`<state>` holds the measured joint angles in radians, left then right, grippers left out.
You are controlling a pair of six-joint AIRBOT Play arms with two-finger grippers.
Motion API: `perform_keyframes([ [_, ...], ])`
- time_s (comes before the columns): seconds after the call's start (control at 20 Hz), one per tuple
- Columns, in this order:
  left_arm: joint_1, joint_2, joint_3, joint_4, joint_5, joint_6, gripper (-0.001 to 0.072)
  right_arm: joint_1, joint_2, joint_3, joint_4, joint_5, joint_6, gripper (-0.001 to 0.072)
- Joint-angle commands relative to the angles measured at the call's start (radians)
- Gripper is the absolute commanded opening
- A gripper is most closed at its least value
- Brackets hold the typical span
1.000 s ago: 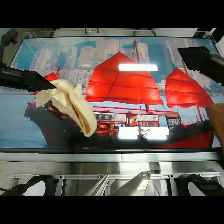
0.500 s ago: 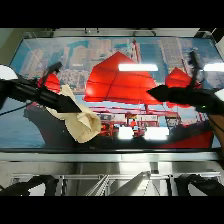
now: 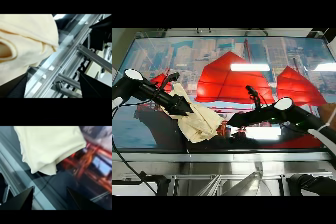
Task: Fold the shirts.
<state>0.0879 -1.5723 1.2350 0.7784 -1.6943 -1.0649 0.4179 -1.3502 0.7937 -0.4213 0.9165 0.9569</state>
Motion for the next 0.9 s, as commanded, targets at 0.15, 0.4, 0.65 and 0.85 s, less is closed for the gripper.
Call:
perform_keyframes([
  [0.15,0.16,-0.018,0.014,0.198,0.074,-0.06,0.0709,0.124,-0.195,0.002,0.381,-0.034,-0.249,0.0465],
  [0.4,0.176,-0.029,0.014,0.198,0.217,-0.034,0.0709,0.124,-0.299,0.077,0.536,-0.044,-0.319,0.0455],
  [0.65,0.174,-0.153,0.014,0.198,0.205,-0.034,0.07,0.124,-0.303,0.124,0.538,-0.045,-0.318,0.0343],
  [0.85,0.17,-0.224,0.015,0.195,0.201,0.001,0.0134,0.124,-0.303,0.124,0.538,-0.054,-0.314,0.0209],
])
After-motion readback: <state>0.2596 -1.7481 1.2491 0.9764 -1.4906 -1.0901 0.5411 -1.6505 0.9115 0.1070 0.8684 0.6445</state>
